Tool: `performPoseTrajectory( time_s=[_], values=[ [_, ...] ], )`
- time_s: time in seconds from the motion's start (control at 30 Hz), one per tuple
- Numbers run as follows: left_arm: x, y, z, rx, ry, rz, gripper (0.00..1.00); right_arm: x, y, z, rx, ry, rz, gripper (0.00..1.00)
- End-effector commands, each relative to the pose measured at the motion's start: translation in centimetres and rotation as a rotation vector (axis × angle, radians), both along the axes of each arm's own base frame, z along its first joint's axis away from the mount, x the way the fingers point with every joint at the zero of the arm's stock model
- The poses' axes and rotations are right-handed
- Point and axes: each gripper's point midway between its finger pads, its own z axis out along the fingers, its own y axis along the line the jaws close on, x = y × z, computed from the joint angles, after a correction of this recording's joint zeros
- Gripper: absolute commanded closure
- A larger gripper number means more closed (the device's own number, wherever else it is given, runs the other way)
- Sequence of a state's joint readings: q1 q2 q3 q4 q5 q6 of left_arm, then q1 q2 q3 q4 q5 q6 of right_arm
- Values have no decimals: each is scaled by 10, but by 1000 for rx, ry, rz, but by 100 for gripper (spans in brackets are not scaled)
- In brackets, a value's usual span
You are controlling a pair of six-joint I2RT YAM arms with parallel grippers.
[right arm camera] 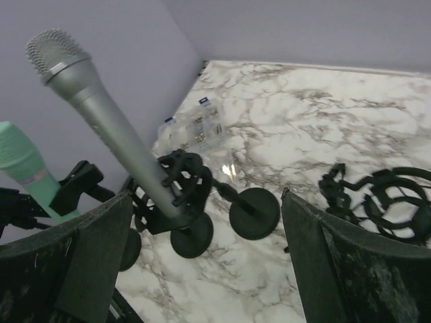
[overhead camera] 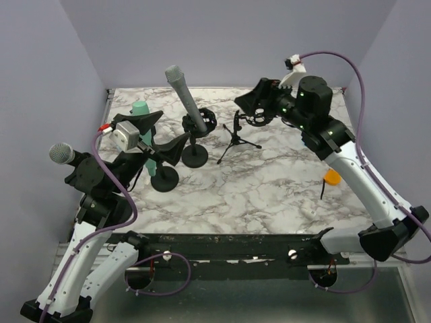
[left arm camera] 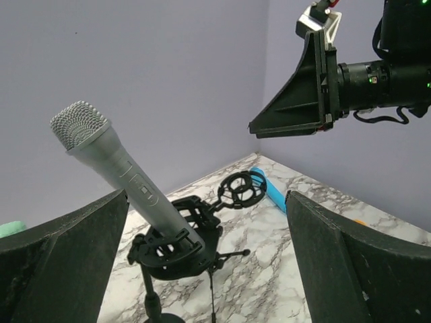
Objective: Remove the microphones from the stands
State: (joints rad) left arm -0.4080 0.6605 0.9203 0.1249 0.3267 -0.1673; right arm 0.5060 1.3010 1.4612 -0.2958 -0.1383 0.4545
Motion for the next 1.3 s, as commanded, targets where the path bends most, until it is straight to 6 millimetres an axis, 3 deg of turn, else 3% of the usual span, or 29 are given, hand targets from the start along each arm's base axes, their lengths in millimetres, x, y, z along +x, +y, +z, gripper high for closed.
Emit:
performPoseTrajectory(
  time_s=[0.0, 0.17, 0.37, 0.67, 1.17, 1.27],
  values=[
    [8, 15, -2, -15, -9, 100, 1, -2, 59, 9, -33, -27, 66, 9],
    [5, 32, 4, -72, -24, 172, 1, -13, 120, 7, -100, -63, 123, 9],
    [0, 57, 8, -139, -60, 285, 1, -18, 166, 6, -199, -98, 130, 18],
    [-3, 62, 12, -150, -73, 300, 1, -5, 172, 4, -271, -137, 36, 19],
    [0, 62, 10, -144, -68, 299, 1, 17, 189, -28, -431, -181, -39, 36],
    [-1, 61, 11, -145, -71, 294, 1, 17, 191, -28, -446, -194, -46, 42]
  ],
)
